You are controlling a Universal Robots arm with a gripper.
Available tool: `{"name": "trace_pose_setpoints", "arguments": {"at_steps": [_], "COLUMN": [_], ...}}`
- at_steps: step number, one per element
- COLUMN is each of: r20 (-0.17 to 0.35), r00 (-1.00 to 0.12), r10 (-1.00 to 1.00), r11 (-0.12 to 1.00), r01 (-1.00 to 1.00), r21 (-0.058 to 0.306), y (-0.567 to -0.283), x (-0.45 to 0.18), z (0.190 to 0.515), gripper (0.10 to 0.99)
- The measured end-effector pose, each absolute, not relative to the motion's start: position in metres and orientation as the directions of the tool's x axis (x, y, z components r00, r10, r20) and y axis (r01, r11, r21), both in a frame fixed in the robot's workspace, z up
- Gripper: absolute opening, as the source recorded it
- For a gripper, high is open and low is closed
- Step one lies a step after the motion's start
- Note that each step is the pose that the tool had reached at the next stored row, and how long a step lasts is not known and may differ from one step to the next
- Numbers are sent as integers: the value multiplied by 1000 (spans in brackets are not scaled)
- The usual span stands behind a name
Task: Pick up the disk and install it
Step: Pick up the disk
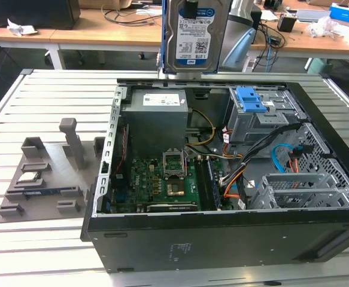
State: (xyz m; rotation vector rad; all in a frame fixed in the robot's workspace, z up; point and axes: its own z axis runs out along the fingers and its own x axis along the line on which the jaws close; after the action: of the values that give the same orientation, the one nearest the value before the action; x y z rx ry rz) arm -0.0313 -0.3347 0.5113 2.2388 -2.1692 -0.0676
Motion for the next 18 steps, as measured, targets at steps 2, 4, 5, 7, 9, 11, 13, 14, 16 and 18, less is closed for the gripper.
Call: {"name": "trace_pose_setpoints", "arguments": {"at_steps": [2,4,5,7,9,11,13,14,16,18], "r20": [-15,-15,-15,-15,-15,-15,-15,-15,-15,-15], "r00": [31,31,31,31,31,31,31,31,31,31], "r10": [-999,-999,-999,-999,-999,-999,-999,-999,-999,-999], "r11": [-32,-32,-32,-32,-32,-32,-32,-32,-32,-32], "r01": [-998,-998,-998,-998,-998,-998,-998,-998,-998,-998], "r21": [47,47,47,47,47,47,47,47,47,47], "y": [-335,-340,-342,-347,-351,-354,-357,-359,-362,-364], "x": [-31,-31,-31,-31,-31,-31,-31,-31,-31,-31], "z": [511,511,511,511,511,511,511,511,511,511], "gripper": [365,365,365,365,365,365,365,365,365,365]}}
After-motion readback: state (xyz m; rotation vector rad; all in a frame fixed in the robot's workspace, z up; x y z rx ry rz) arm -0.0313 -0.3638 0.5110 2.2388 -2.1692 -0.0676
